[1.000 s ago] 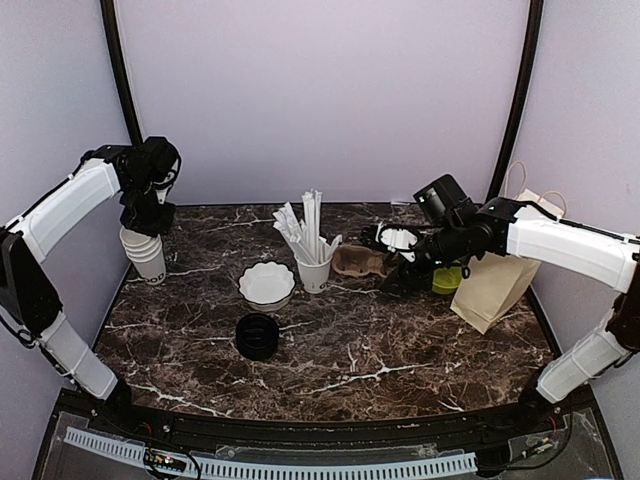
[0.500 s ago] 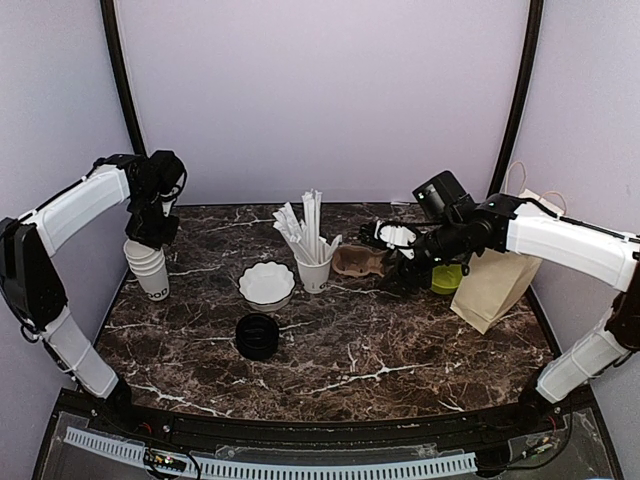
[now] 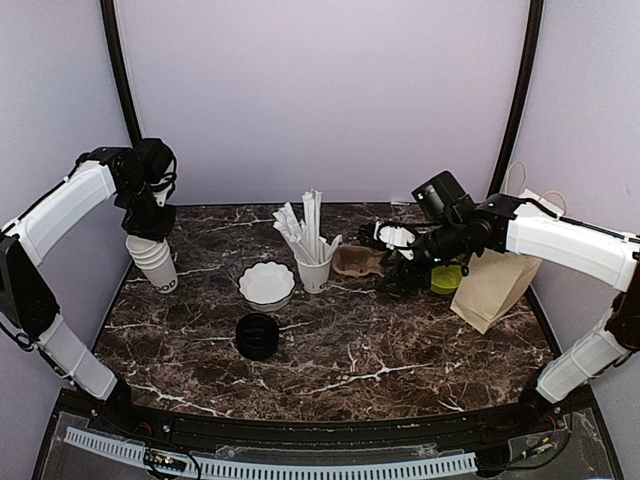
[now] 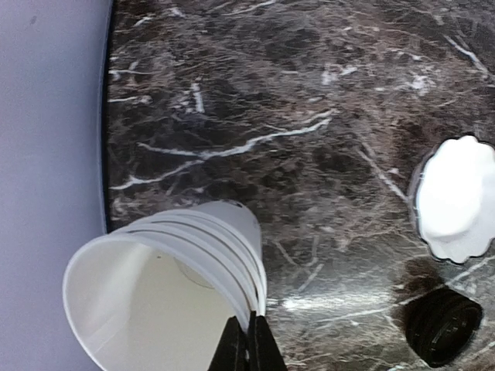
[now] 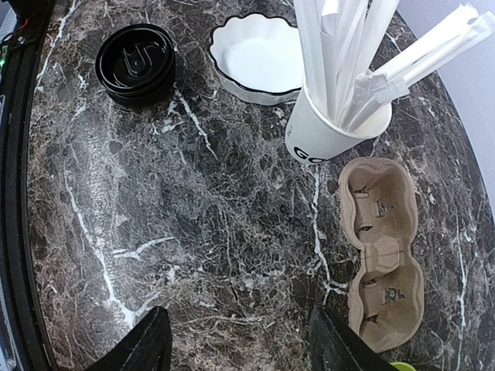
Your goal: Pack the takeout coffee
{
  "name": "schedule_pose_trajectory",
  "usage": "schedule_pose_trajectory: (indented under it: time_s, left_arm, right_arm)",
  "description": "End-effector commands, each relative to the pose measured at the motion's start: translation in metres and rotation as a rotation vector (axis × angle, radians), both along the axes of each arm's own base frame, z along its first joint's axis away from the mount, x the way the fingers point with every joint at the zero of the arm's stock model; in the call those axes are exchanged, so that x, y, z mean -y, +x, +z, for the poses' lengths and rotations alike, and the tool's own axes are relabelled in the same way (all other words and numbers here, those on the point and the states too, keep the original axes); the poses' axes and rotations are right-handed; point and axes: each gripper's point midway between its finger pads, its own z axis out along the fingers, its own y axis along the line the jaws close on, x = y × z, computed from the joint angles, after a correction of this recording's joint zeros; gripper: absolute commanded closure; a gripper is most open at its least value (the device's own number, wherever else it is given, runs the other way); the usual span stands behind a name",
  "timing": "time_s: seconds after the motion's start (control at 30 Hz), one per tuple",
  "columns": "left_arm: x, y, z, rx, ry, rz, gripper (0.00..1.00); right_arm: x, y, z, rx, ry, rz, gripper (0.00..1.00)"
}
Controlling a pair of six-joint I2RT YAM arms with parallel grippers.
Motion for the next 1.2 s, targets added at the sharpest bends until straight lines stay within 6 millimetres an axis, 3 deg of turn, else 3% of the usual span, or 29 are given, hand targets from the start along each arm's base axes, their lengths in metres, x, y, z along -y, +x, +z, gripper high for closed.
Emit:
schedule_pose_trajectory:
  time_s: [0.0, 0.07, 0.1, 0.13, 0.2, 0.23, 0.27, 0.3, 0.33, 0.37, 0.4, 0.43, 0.5, 0.57, 0.6, 0.7, 0.87, 1.03, 1.17]
  left_arm:
    - [0.049, 0.006, 0.017, 0.035, -0.256, -0.125, 1.0]
    - [0.022, 0.005, 0.022, 0.047, -0.079, -0.053, 1.0]
    - [0.031, 0.005, 0.013, -0.016, -0.136, -0.081, 1.0]
    - [0.041, 0.009, 0.018, -0.009, -0.228, -0.103, 1.0]
    - [0.03, 0.012, 0.024, 0.053, -0.102, -0.06, 1.0]
    - [0.006, 0.016, 0.021, 0.046, 0.046, 0.007, 1.0]
    - [-0.003, 0.01, 0.02, -0.015, 0.033, 0.027, 1.0]
    - [0.023, 0.01, 0.012, -0.061, -0.132, -0.034, 1.0]
    - [0.03, 0.015, 0.017, -0.01, -0.161, -0.048, 1.0]
    - [0.007, 0.019, 0.022, 0.037, 0.005, 0.017, 1.0]
    - [-0.003, 0.013, 0.017, -0.01, 0.122, 0.041, 1.0]
    - [0.001, 0.013, 0.018, -0.036, 0.087, 0.04, 1.0]
    - [0.027, 0.015, 0.007, -0.049, -0.125, -0.012, 1.0]
    - [0.034, 0.021, 0.013, -0.007, -0.043, -0.029, 1.0]
    - [0.044, 0.015, -0.001, -0.088, -0.135, -0.051, 1.0]
    - [0.019, 0.013, -0.009, -0.107, 0.081, 0.007, 1.0]
    - [0.015, 0.01, -0.024, -0.144, 0.069, 0.016, 1.0]
    - [0.016, 0.007, 0.006, -0.068, 0.059, 0.02, 1.0]
    - [0.013, 0.003, 0.05, 0.012, 0.078, 0.038, 1.0]
  right_arm:
    - [-0.009, -0.005, 0.005, -0.01, 0.02, 0.028, 0.38]
    - [-0.01, -0.005, 0.004, -0.012, 0.018, 0.03, 0.38]
    - [-0.011, -0.005, 0.005, -0.012, 0.018, 0.031, 0.38]
    - [-0.011, -0.005, 0.005, -0.014, 0.018, 0.034, 0.38]
    - [-0.012, -0.005, 0.005, -0.015, 0.018, 0.035, 0.38]
    - [-0.012, -0.005, 0.005, -0.015, 0.018, 0.036, 0.38]
    - [-0.013, -0.006, 0.005, -0.018, 0.017, 0.038, 0.38]
    - [-0.013, -0.006, 0.004, -0.018, 0.016, 0.039, 0.38]
    - [-0.013, -0.006, 0.004, -0.018, 0.015, 0.04, 0.38]
    - [-0.014, -0.006, 0.003, -0.018, 0.014, 0.041, 0.38]
    - [-0.014, -0.006, 0.003, -0.02, 0.013, 0.042, 0.38]
    - [-0.015, -0.006, 0.003, -0.021, 0.011, 0.043, 0.38]
    - [-0.015, -0.006, 0.002, -0.023, 0.011, 0.044, 0.38]
    - [-0.016, -0.006, 0.001, -0.024, 0.008, 0.047, 0.38]
    - [-0.017, -0.006, 0.001, -0.026, 0.007, 0.048, 0.38]
    - [-0.017, -0.006, 0.0, -0.028, 0.005, 0.052, 0.38]
    - [-0.017, -0.009, -0.002, -0.031, 0.001, 0.054, 0.38]
    - [-0.017, -0.009, -0.002, -0.031, 0.0, 0.054, 0.38]
    - [-0.019, -0.009, 0.0, -0.038, 0.002, 0.057, 0.38]
